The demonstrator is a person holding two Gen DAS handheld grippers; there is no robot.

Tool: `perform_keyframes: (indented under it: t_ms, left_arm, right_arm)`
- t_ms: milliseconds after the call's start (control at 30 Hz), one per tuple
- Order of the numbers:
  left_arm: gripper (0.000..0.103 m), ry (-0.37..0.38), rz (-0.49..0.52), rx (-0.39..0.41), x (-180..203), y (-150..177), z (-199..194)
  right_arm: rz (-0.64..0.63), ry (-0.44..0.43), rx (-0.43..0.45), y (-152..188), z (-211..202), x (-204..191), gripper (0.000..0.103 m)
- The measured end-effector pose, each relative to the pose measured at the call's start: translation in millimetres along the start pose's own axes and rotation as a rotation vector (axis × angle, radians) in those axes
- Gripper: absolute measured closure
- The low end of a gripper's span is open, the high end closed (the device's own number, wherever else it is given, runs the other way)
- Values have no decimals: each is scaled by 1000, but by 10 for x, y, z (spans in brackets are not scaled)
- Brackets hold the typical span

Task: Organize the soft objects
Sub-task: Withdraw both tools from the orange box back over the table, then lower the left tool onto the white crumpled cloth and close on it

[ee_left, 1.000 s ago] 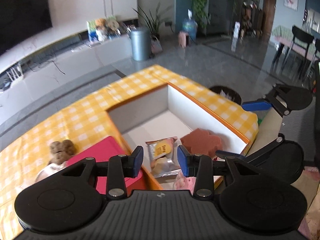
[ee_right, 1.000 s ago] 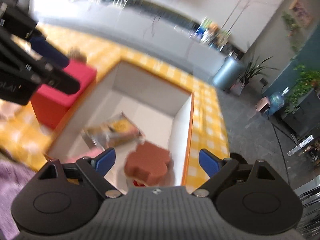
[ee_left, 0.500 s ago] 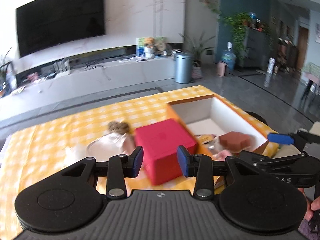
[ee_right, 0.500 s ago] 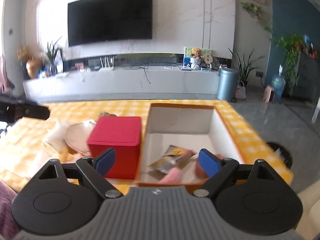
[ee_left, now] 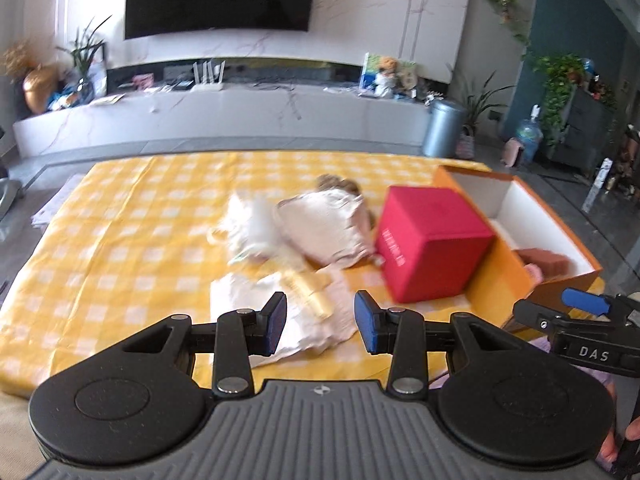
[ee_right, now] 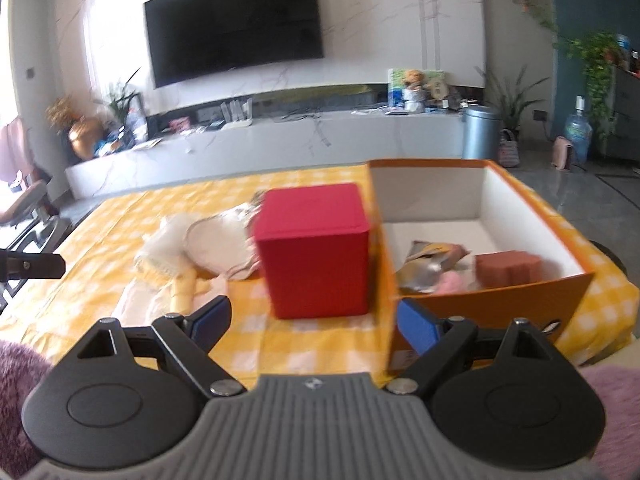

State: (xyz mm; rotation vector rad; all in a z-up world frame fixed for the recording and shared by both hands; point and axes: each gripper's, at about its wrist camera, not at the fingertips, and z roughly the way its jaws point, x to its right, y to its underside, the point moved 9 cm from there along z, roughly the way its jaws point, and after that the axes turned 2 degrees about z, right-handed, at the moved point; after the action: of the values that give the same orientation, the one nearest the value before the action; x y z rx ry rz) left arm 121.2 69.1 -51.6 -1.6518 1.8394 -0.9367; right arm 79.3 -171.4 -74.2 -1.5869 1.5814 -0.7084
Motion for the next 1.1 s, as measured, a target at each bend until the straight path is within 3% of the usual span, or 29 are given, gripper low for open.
perform_keyframes:
  t_ms: [200, 300, 400, 500, 667, 767, 933, 1100]
  left_arm:
    - [58, 13, -53, -42, -253, 181, 39]
    - [58, 19, -67, -68, -329, 240, 117]
    - [57, 28, -80, -93, -402, 259, 204]
    - [45, 27, -85, -123, -465, 249, 326]
    - [32, 15, -98, -159, -559, 185, 553]
    - [27, 24, -141, -206, -607, 201, 759]
    - [24, 12, -202, -322, -688, 316, 1140]
    - [24, 20, -254, -382, -745, 433, 1389]
  right_arm:
    - [-62, -55, -44, 106, 157, -300, 16]
    - [-91, -79, -81, 163, 273, -433, 24]
    - [-112, -107, -107, 206, 378, -556, 25]
    - [-148, -133, -135, 226, 499, -682, 32]
    - [-214, -166, -169, 233, 752, -881, 37]
    - [-249, -174, -198, 247, 966, -977, 49]
    - [-298, -167, -254, 301, 1374, -1035, 60]
    - [-305, -177, -298, 391, 1642, -1033, 65]
